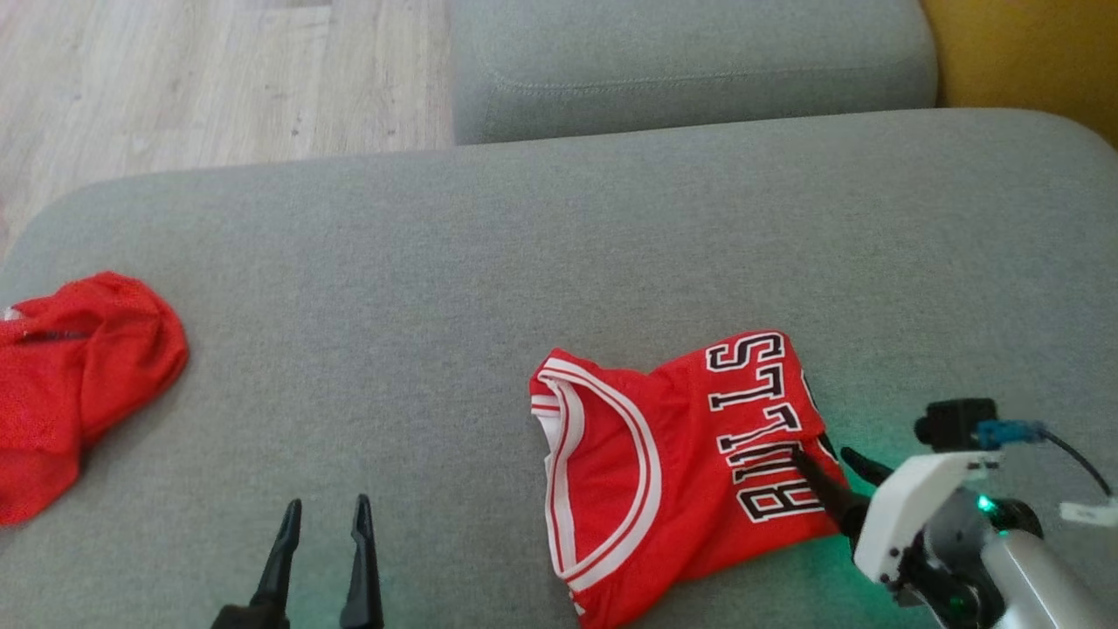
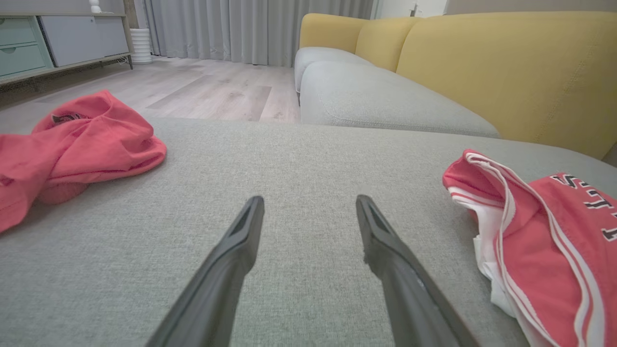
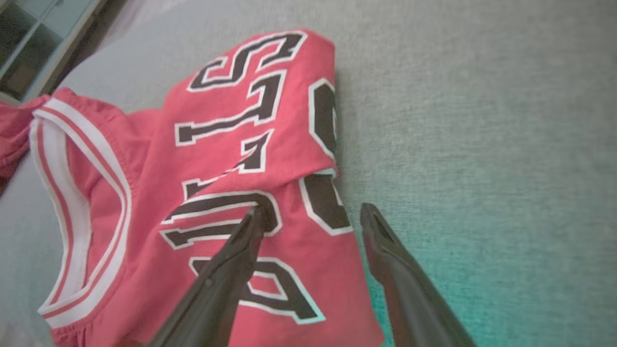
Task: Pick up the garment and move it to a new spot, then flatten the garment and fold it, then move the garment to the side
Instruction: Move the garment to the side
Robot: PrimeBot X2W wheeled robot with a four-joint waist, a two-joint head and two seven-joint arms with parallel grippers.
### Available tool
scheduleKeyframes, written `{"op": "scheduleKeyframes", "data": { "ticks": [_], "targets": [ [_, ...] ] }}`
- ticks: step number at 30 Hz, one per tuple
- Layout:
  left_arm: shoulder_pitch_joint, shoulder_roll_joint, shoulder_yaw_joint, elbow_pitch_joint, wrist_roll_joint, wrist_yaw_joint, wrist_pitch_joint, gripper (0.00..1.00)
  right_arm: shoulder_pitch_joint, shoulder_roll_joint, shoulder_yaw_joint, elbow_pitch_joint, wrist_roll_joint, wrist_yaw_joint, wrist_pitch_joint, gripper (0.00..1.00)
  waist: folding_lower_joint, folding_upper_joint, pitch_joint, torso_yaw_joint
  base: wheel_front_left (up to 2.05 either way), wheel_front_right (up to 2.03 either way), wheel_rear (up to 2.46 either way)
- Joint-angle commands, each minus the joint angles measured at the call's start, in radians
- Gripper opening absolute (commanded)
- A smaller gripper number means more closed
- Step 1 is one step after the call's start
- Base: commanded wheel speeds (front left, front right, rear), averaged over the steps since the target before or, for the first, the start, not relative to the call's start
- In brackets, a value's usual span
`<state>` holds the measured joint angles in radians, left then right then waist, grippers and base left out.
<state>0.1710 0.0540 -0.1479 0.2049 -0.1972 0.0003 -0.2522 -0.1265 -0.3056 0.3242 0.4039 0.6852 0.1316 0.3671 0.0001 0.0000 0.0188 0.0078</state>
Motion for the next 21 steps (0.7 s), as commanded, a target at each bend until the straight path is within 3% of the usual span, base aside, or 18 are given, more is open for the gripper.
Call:
{"op": "scheduleKeyframes", "data": {
  "ticks": [1, 6, 7, 8, 12, 21],
  "targets": [
    [-0.042, -0.004, 0.022, -0.026, 0.011, 0.005, -0.010, 1.00, -0.064, -0.020, 0.021, -0.003, -0.006, -0.001, 0.013, 1.00, -0.0001, 0.0000, 0.009, 0.007, 0.00, 0.00, 0.00],
    [-0.058, -0.004, 0.018, -0.018, 0.014, 0.002, -0.010, 1.00, -0.142, 0.017, 0.036, 0.114, 0.025, -0.001, 0.078, 1.00, -0.0001, 0.0000, 0.023, 0.015, 0.00, 0.00, 0.00],
    [-0.061, -0.004, 0.018, -0.016, 0.014, 0.000, -0.010, 1.00, -0.157, 0.021, 0.038, 0.133, 0.028, -0.001, 0.085, 0.88, -0.0001, 0.0000, 0.027, 0.015, 0.00, 0.00, 0.00],
    [-0.065, -0.004, 0.018, -0.014, 0.014, 0.000, -0.010, 1.00, -0.173, 0.023, 0.041, 0.149, 0.028, -0.001, 0.086, 0.00, -0.0001, 0.0000, 0.030, 0.015, 0.00, 0.00, 0.00],
    [-0.073, -0.004, 0.018, -0.023, 0.010, 0.005, -0.010, 1.00, -0.242, 0.013, 0.048, 0.161, 0.038, -0.001, 0.082, 0.00, -0.0001, 0.0000, 0.048, -0.009, 0.00, 0.00, 0.00],
    [-0.120, -0.004, 0.024, -0.042, 0.041, -0.007, -0.010, 1.00, -0.451, -0.135, 0.029, 0.125, -0.075, -0.001, 0.009, 0.00, -0.0001, 0.0000, 0.135, -0.112, 0.00, 0.00, 0.00]
  ]
}}
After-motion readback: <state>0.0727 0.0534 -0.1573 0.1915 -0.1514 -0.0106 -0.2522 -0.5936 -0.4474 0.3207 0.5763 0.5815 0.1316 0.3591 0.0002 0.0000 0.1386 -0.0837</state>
